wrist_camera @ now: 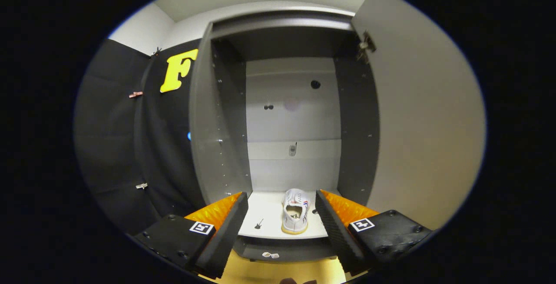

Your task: Open the shoe cabinet door, grab the shoes and put them into the shoe cabinet, then close the shoe cabinet door.

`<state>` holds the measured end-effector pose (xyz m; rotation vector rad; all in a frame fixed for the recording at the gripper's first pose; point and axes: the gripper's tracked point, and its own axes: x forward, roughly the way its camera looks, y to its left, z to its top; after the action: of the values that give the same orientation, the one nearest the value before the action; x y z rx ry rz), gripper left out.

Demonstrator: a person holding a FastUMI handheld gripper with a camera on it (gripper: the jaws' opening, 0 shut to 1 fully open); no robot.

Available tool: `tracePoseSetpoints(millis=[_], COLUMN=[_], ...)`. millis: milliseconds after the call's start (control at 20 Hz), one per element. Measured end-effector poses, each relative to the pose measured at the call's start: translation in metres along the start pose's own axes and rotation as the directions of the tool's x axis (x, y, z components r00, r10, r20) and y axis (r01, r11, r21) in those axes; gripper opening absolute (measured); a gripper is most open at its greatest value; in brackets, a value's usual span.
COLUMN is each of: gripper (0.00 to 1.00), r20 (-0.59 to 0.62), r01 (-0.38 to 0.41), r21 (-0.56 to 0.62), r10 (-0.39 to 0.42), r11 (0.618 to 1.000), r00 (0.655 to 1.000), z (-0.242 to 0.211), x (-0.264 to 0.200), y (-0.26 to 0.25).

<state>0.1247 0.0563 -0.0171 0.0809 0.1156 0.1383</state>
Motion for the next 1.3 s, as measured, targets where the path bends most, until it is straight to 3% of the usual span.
tracePoseSetpoints(millis=[400, 650, 850, 950, 1300], gripper=[0.98, 0.98, 0.98, 0.98, 0.98], r20=[0.031, 0.030, 0.026, 0.030, 0.004], r01=[0.022, 0.056, 0.119, 0.161, 0.395], r21=[0.009, 0.064, -0.013, 0.001, 0.018], r10=[-0.022, -0.057, -0.119, -0.161, -0.395], r11=[1.000, 0.996, 0.993, 0.987, 0.919], r00=[0.999, 0.998, 0.993, 0.986, 0.919], z=[0.020, 0.037, 0.042, 0.049, 0.032], x=[-0.148, -0.206, -0.245, -0.263, -0.277], y=[-0.032, -0.068, -0.112, -0.135, -0.264])
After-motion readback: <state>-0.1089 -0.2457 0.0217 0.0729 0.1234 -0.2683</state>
